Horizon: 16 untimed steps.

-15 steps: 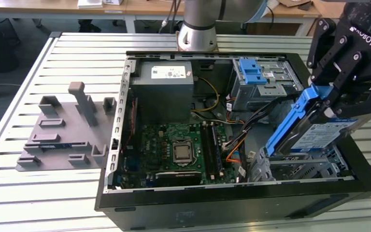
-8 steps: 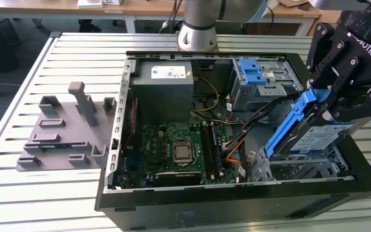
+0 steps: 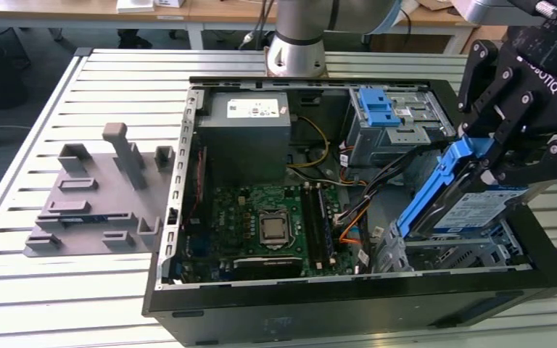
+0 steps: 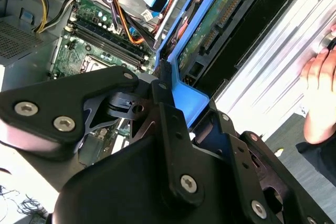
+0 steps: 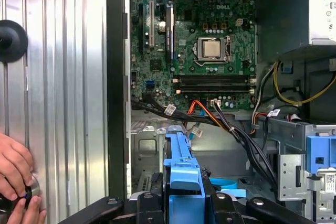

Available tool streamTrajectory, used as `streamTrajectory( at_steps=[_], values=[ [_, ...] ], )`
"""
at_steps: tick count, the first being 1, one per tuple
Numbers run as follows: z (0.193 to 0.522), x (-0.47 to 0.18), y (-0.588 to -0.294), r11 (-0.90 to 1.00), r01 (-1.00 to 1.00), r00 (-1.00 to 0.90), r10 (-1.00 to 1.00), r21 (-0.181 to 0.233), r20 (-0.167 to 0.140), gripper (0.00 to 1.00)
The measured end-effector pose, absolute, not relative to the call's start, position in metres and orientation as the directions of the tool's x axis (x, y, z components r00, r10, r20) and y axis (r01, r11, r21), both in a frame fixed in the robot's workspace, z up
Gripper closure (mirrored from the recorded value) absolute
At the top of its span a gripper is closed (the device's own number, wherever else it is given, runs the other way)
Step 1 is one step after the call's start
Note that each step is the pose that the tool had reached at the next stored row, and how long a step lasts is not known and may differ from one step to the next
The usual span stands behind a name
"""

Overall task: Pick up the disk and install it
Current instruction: 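Insert the disk into the insertion slot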

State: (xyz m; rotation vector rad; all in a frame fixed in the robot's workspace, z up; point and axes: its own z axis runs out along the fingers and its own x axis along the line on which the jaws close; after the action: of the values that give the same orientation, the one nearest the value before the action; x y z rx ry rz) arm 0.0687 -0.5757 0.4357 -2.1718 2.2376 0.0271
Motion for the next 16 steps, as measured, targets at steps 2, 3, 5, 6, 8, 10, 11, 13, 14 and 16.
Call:
streamTrajectory(
  at_steps=[2, 3, 5, 6, 8, 10, 11, 13, 14, 16],
  values=[
    [0.434, 0.069, -0.576, 0.030, -1.000, -0.030, -0.999, -0.004, -0.029, 0.64],
    [0.434, 0.069, -0.576, 0.030, -1.000, -0.030, -0.999, -0.004, -0.029, 0.64],
    [0.432, 0.069, -0.576, 0.030, -1.000, -0.030, -0.999, -0.004, -0.029, 0.64],
    [0.431, 0.069, -0.576, 0.030, -1.000, -0.030, -0.999, -0.004, -0.029, 0.64],
    [0.429, 0.069, -0.576, 0.030, -1.000, -0.030, -0.999, -0.004, -0.029, 0.64],
    [0.428, 0.069, -0.576, 0.030, -1.000, -0.030, -0.999, -0.004, -0.029, 0.64],
    [0.426, 0.069, -0.576, 0.030, -1.000, -0.030, -0.999, -0.004, -0.029, 0.64],
    [0.424, 0.069, -0.576, 0.030, -1.000, -0.030, -0.999, -0.004, -0.029, 0.64],
    [0.423, 0.069, -0.576, 0.030, -1.000, -0.030, -0.999, -0.004, -0.029, 0.64],
    [0.421, 0.069, -0.576, 0.030, -1.000, -0.030, -0.999, -0.004, -0.029, 0.64]
  ],
)
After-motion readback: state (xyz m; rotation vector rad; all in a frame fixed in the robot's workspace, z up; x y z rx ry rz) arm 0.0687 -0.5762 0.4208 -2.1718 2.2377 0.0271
